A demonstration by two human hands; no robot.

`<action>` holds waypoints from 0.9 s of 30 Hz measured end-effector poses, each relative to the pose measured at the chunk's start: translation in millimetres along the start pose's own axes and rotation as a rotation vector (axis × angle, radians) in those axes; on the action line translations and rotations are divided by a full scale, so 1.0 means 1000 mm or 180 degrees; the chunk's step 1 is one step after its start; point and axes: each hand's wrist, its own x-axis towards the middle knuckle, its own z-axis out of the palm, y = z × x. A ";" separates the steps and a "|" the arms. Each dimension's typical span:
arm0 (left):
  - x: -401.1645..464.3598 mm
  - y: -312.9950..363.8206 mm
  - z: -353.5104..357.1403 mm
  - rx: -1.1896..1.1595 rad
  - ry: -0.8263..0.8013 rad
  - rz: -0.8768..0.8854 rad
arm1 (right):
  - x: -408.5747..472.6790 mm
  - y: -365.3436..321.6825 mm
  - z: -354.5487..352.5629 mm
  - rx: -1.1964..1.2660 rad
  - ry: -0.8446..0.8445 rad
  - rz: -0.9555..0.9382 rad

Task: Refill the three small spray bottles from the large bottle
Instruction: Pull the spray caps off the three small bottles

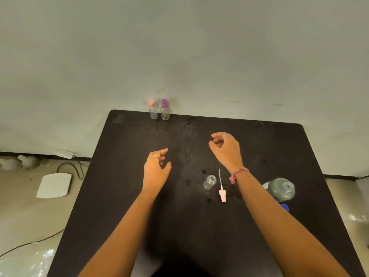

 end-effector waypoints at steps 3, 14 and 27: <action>0.015 0.002 -0.019 -0.0052 0.0163 0.0030 | 0.027 -0.026 0.022 -0.0090 -0.0165 -0.0190; 0.059 -0.013 -0.063 -0.0177 0.0317 -0.0164 | 0.110 -0.088 0.104 -0.0548 -0.0545 -0.0562; 0.079 -0.038 -0.078 -0.0155 0.0277 -0.0320 | 0.174 -0.102 0.157 -0.1151 -0.0662 -0.0821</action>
